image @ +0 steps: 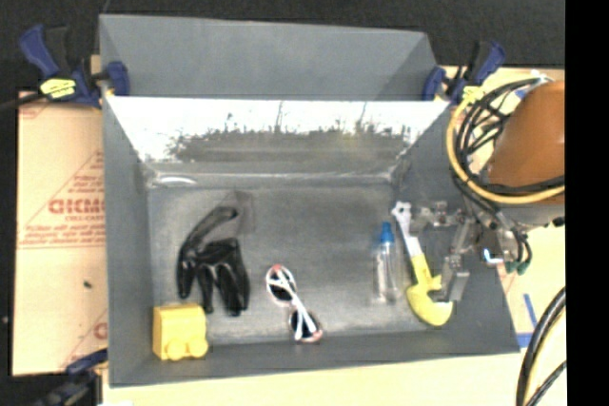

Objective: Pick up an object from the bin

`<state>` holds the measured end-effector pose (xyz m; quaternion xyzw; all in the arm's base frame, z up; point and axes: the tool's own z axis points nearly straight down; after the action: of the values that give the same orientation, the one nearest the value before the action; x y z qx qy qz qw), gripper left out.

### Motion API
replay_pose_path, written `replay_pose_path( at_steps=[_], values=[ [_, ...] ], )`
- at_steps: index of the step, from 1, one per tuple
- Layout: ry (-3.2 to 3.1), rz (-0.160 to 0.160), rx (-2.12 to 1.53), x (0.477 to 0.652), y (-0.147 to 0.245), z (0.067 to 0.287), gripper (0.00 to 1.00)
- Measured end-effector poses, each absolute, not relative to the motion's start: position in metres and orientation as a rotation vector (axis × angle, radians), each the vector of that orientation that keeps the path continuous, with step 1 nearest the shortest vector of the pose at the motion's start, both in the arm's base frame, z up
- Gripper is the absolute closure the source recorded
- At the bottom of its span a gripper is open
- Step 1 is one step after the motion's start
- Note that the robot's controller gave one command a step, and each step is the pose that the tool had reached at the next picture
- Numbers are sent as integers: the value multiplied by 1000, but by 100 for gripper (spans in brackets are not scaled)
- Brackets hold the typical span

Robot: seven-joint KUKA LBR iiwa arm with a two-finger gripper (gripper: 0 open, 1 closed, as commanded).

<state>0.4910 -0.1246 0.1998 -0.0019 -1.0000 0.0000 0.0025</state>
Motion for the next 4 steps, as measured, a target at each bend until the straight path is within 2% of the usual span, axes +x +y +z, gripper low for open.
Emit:
replay_pose_path(
  at_steps=[1, 2, 3, 4],
  values=[
    [-3145, 3, 2, 493, -124, 204, 0],
    [-3007, -3, 912, 529, -133, 78, 0],
    [-2939, 6, 1129, 541, -108, 152, 0],
    [-3016, -15, 877, 564, -64, 100, 0]
  ],
)
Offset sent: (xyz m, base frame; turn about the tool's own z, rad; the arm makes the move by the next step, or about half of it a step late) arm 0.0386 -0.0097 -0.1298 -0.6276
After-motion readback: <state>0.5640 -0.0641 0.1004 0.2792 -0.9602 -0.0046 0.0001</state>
